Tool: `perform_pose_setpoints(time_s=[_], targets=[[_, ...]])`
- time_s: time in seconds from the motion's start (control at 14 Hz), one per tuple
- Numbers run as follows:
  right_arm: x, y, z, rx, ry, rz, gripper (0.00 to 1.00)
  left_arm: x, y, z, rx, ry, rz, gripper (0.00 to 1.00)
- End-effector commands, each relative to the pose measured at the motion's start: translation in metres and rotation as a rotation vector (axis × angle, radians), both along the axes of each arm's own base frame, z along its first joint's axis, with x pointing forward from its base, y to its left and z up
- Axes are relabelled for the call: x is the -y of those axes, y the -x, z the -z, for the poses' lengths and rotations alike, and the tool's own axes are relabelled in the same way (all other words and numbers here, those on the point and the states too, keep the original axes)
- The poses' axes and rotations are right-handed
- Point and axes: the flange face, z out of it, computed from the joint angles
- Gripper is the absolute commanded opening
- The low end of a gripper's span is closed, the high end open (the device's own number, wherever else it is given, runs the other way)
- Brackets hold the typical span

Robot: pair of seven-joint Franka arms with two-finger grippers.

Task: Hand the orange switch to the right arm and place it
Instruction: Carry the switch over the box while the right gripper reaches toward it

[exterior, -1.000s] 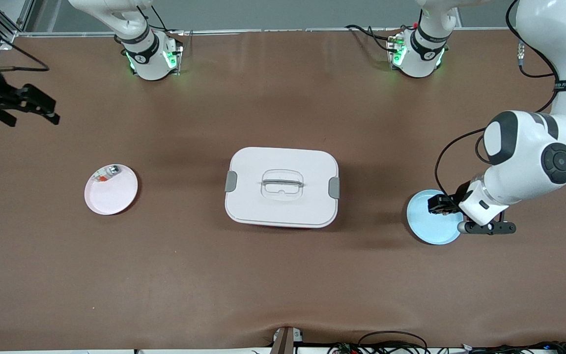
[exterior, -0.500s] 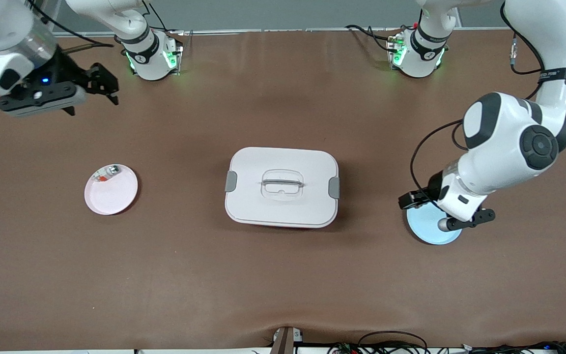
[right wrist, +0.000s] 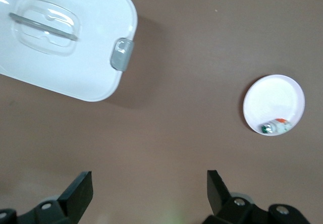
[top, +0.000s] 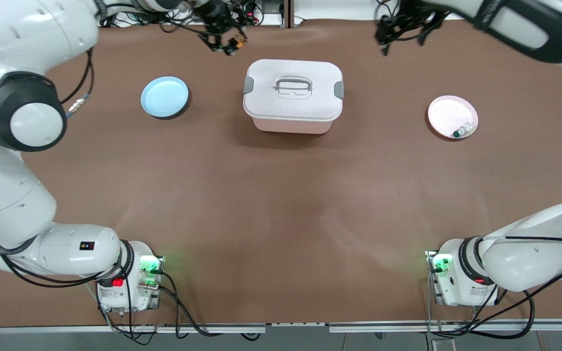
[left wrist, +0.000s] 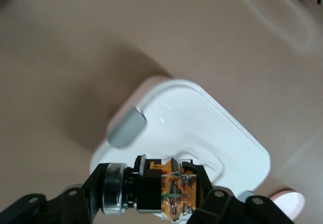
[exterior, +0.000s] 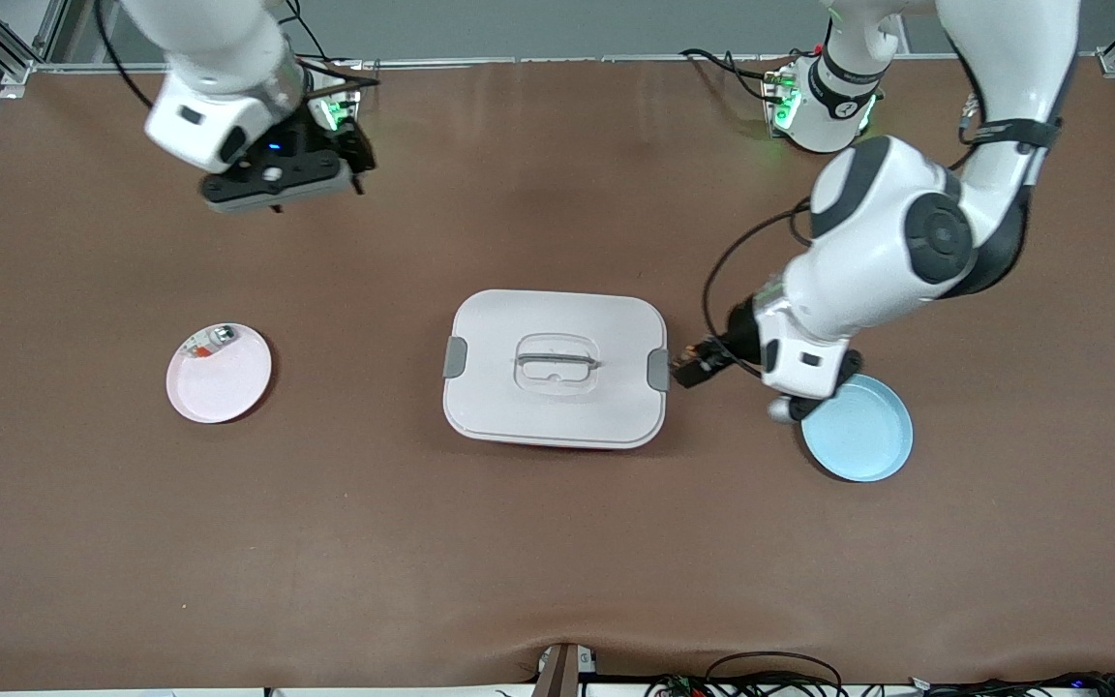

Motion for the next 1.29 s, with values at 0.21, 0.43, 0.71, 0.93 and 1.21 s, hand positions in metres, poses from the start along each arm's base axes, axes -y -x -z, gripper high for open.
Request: perform_pose_setpoints(time_s=[0.21,0.43,0.71,0.93,1.21], targets=[[-0.041,0.006,0.037,-0.045,-0.265,0.259,1.0,0.097,0.009,0.011,-0.143,0.103,-0.185,0.0],[-0.044,0.003,0.075,-0.019,-0.391,0.339,1.0,0.128,0.02,0.014,-0.195,0.18,-0.283,0.0],[-0.051,0.002,0.1,0.014,-0.564,0.453,1.0,0.145,0.031,0.018,-0.293,0.21,-0.376,0.0],[-0.046,-0.007,0.111,0.002,-0.696,0.521,1.0,0.147,0.033,0.015,-0.375,0.263,-0.417,0.0],[-0.039,-0.024,0.131,-0.024,-0.769,0.56,1.0,0.154,0.039,0.015,-0.415,0.277,-0.429,0.0]])
